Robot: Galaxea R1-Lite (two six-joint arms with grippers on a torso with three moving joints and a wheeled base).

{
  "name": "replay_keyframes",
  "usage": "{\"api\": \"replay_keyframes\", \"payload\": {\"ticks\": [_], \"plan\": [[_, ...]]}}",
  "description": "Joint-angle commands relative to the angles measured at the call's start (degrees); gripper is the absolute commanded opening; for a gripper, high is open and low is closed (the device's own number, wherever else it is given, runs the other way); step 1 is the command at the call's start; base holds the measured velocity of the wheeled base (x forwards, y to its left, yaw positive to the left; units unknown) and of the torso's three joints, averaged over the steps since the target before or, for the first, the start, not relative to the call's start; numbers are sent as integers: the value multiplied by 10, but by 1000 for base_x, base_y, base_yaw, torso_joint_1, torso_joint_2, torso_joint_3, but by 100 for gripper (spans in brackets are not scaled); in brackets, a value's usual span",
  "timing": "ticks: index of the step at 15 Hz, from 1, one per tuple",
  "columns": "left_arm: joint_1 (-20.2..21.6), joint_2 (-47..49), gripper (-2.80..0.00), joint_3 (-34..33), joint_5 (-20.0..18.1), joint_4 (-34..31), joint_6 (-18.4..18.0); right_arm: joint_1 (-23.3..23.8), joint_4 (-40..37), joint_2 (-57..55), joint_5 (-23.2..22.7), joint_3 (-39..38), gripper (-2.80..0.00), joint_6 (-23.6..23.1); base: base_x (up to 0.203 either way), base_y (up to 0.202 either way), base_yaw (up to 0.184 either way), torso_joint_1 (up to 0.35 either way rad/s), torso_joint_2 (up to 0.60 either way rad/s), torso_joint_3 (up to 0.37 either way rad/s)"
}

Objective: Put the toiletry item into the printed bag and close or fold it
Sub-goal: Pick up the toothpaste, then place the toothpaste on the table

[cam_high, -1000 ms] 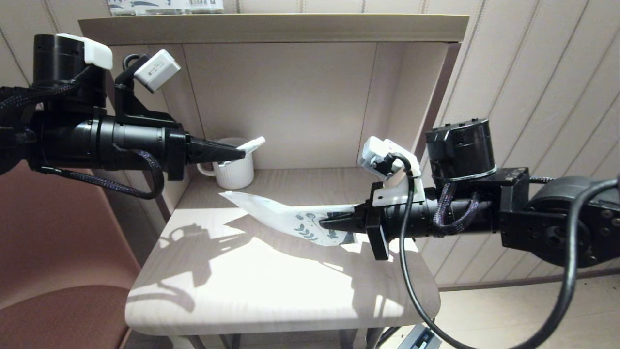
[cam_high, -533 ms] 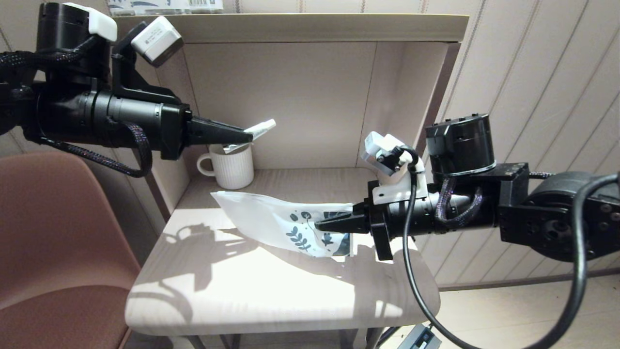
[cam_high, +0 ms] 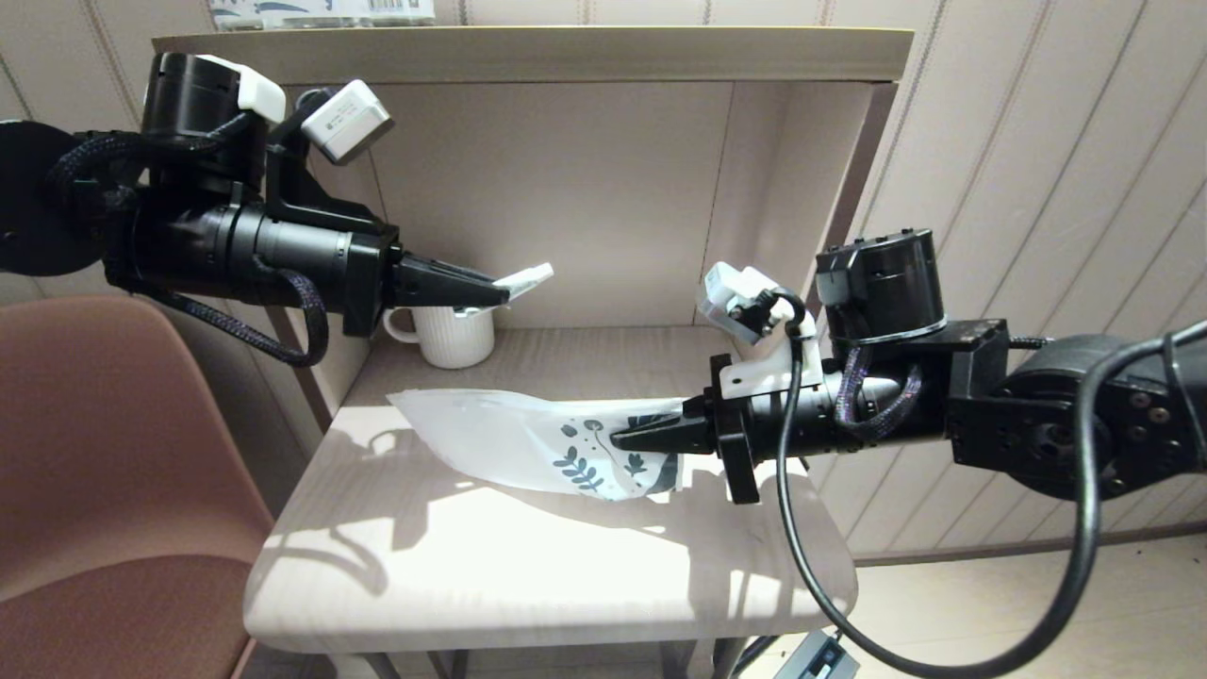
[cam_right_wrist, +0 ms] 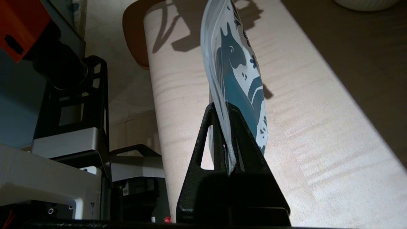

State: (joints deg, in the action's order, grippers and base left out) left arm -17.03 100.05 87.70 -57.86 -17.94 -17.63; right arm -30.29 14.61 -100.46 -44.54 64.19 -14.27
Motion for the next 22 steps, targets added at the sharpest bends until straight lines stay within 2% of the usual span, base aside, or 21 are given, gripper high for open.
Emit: {"api": "replay_keyframes", "payload": {"ticks": [1,3,6,7,11,13,17,22], "plan": [[-2,1,-280,3,-4,-9,-3,1,1,0,-3,-6,-280,-11,0,0,0,0,0,0],[-14,2,-280,2,-4,-39,-43,1,1,2,-3,-10,-280,-17,0,0,0,0,0,0],[-18,16,-280,4,-4,-121,-162,2,-1,-2,-3,7,-280,-18,0,0,0,0,0,0],[-19,20,-280,13,-4,-136,-176,7,-3,-8,-3,22,-280,-17,0,0,0,0,0,0],[-18,23,-280,69,-4,-141,-183,4,-50,-6,-4,75,-280,-18,0,0,0,0,0,0],[-18,17,-280,84,-4,-152,-185,4,-61,-12,-4,77,-280,-22,0,0,0,0,0,0],[-20,11,-280,74,-4,-166,-190,2,-64,-5,-2,73,-280,-39,0,0,0,0,0,0],[-44,47,-280,62,-13,-162,-206,-6,-64,7,-3,60,-280,-54,0,0,0,0,0,0]]}}
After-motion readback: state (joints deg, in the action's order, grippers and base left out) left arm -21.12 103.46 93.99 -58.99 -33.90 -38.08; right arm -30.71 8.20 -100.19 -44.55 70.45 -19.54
